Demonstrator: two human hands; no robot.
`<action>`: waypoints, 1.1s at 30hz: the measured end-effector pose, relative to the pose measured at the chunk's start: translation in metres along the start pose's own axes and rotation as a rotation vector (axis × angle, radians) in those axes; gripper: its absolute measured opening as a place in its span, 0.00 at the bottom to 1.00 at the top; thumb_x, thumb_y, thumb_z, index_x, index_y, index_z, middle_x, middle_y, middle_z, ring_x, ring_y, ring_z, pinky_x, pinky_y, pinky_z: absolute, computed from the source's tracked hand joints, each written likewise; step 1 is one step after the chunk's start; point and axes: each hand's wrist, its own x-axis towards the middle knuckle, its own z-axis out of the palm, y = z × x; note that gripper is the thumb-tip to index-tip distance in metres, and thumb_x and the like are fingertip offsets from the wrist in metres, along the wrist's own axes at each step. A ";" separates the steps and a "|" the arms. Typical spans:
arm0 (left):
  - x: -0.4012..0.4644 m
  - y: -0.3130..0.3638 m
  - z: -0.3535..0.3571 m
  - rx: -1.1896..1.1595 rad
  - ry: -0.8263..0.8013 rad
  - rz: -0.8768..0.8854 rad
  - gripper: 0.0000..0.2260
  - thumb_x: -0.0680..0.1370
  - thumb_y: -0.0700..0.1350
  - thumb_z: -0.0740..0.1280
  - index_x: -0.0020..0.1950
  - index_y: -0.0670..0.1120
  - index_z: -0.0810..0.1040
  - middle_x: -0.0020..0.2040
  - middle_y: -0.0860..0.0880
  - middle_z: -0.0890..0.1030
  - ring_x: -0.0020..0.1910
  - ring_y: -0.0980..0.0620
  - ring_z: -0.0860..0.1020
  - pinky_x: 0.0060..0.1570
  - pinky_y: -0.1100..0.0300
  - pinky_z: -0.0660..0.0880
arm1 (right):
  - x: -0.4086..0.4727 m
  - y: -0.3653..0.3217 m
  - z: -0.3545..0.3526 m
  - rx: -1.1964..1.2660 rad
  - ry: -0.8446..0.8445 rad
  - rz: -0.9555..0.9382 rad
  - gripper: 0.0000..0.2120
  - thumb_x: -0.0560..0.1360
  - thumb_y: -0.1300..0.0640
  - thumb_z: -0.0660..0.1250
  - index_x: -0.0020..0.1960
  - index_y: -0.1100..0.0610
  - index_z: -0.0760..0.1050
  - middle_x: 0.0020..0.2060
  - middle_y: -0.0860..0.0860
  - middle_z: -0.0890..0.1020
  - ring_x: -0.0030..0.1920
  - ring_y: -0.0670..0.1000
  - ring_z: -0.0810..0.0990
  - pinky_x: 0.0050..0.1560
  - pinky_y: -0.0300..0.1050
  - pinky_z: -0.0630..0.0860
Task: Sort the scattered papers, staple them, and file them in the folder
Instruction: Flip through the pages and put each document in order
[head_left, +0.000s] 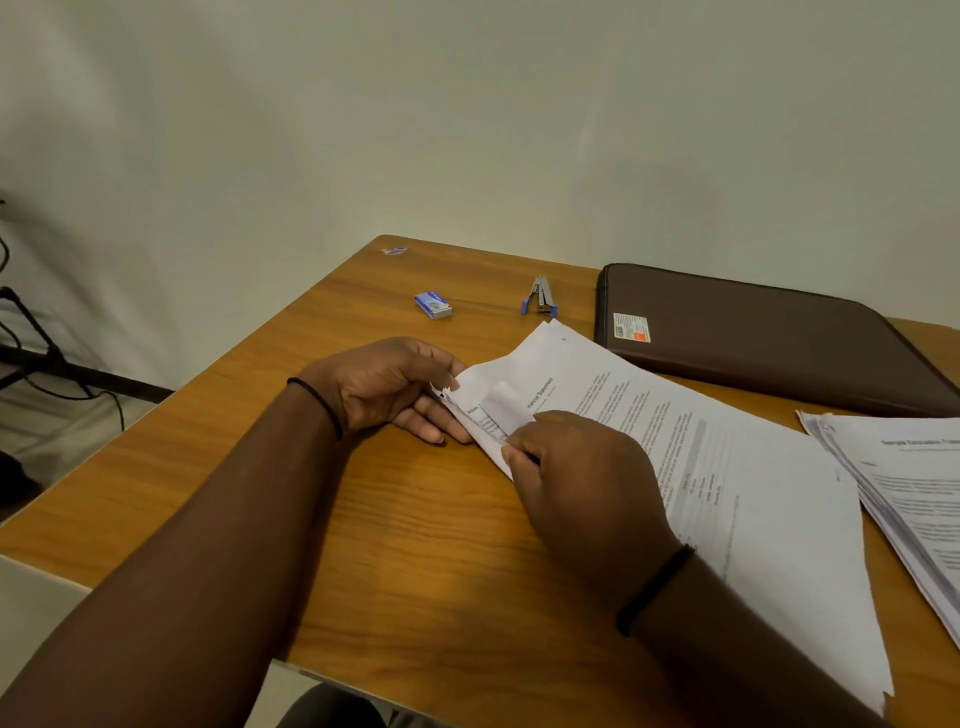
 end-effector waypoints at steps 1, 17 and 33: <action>0.000 0.000 0.000 0.005 -0.001 0.001 0.11 0.82 0.37 0.58 0.60 0.39 0.77 0.55 0.36 0.83 0.42 0.44 0.86 0.34 0.59 0.83 | 0.001 0.001 -0.001 -0.004 -0.010 0.019 0.18 0.82 0.42 0.56 0.62 0.48 0.79 0.57 0.46 0.82 0.54 0.48 0.80 0.55 0.41 0.78; 0.003 -0.004 -0.003 0.039 0.011 0.007 0.12 0.82 0.36 0.59 0.63 0.38 0.78 0.57 0.38 0.83 0.48 0.45 0.84 0.37 0.57 0.84 | -0.001 0.018 -0.014 0.362 0.623 0.223 0.20 0.79 0.49 0.56 0.65 0.55 0.76 0.55 0.51 0.82 0.52 0.46 0.79 0.51 0.34 0.74; 0.001 -0.002 -0.003 0.016 0.024 0.011 0.12 0.82 0.36 0.59 0.63 0.37 0.77 0.53 0.38 0.84 0.43 0.46 0.85 0.33 0.58 0.82 | -0.001 0.004 -0.002 -0.012 0.143 -0.024 0.21 0.72 0.41 0.73 0.60 0.52 0.82 0.54 0.51 0.85 0.52 0.52 0.83 0.49 0.46 0.79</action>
